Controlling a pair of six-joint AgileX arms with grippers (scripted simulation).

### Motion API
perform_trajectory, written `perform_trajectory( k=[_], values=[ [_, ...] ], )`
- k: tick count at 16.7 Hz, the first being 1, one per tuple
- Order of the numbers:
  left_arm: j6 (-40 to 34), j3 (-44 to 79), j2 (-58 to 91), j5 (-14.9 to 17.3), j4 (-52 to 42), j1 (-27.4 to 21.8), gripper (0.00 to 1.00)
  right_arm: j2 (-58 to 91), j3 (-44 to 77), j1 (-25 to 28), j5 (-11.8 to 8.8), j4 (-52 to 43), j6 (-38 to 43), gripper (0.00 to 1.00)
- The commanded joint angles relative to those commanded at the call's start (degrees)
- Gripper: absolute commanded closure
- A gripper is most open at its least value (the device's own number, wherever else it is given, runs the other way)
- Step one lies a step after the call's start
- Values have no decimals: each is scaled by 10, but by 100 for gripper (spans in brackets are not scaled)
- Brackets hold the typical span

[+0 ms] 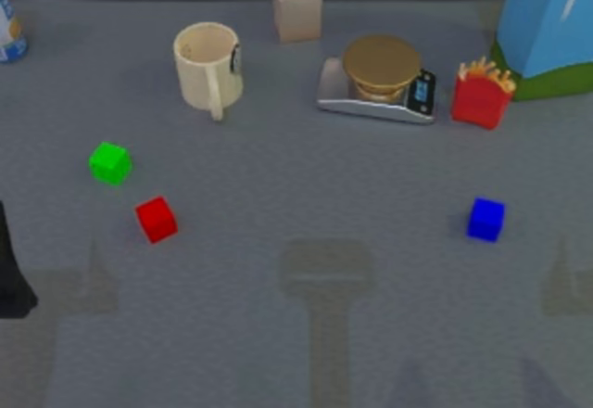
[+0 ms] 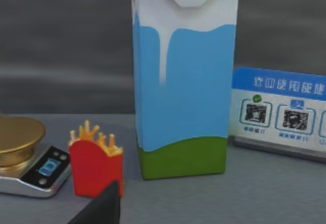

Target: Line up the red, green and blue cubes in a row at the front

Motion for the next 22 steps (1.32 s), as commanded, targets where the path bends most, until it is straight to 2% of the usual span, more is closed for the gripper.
perform_trajectory(
  k=[4,8,22],
  values=[
    [8,17,17,0,-12,-3,0,0,0,0,0,0,0,0],
    [53,116,126,0,-78,-22,0,0,0,0,0,0,0,0],
    [322,682,915,-1,-490,-134,0,0,0,0,0,0,0,0]
  ],
)
